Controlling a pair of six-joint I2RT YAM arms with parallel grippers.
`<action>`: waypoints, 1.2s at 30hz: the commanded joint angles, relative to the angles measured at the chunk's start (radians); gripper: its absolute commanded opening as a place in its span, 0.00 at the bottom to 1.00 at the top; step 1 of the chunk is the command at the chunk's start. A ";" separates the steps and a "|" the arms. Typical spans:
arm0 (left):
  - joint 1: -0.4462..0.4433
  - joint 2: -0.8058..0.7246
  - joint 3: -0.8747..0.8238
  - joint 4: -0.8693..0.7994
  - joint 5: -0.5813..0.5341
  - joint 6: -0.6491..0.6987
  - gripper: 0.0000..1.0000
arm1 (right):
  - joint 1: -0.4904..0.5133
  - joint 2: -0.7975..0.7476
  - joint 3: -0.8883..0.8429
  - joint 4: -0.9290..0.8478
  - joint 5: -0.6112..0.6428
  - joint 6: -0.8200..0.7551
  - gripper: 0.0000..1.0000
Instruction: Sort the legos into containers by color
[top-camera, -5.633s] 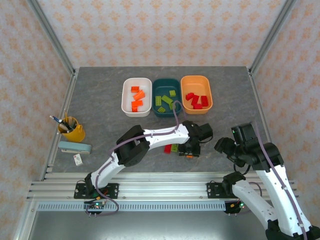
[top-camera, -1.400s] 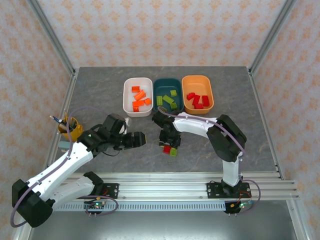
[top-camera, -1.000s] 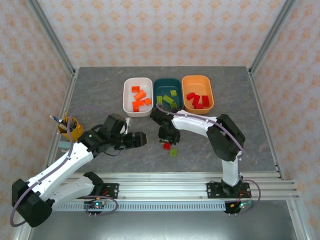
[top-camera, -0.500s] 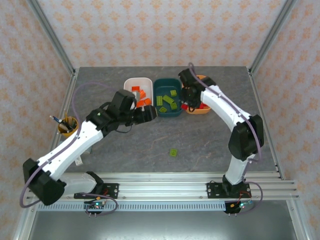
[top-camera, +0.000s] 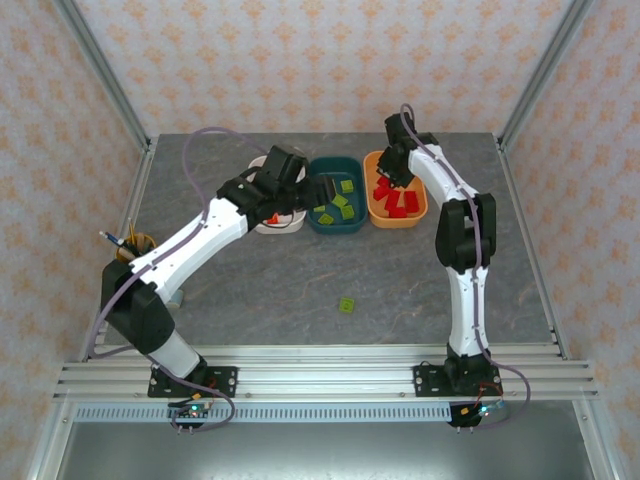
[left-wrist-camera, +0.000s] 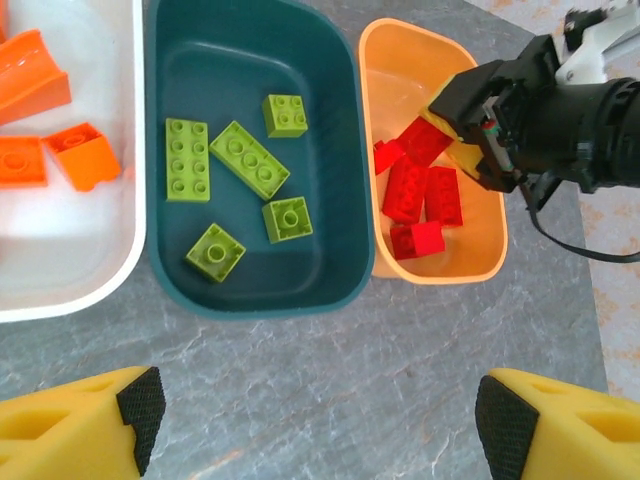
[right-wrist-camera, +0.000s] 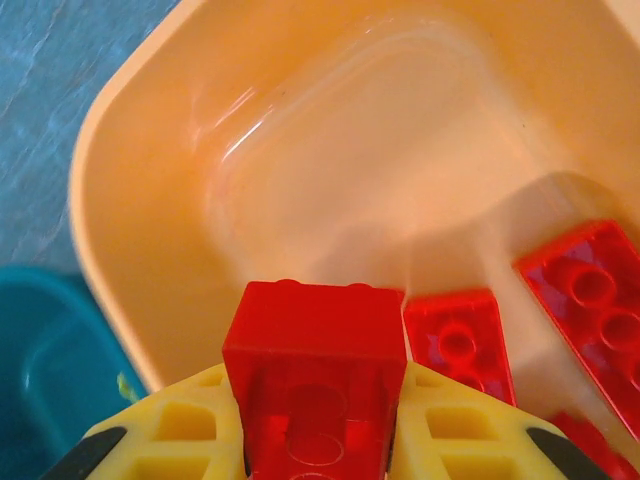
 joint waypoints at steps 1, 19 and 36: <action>-0.007 0.026 0.065 0.053 -0.039 0.029 0.84 | -0.027 0.038 0.059 0.055 -0.049 0.066 0.28; -0.019 0.076 0.092 0.033 -0.012 0.030 0.84 | -0.070 0.206 0.199 0.038 -0.116 0.187 0.37; -0.019 -0.137 -0.130 -0.049 0.099 0.104 0.86 | 0.082 -0.231 -0.111 -0.055 -0.007 -0.035 0.67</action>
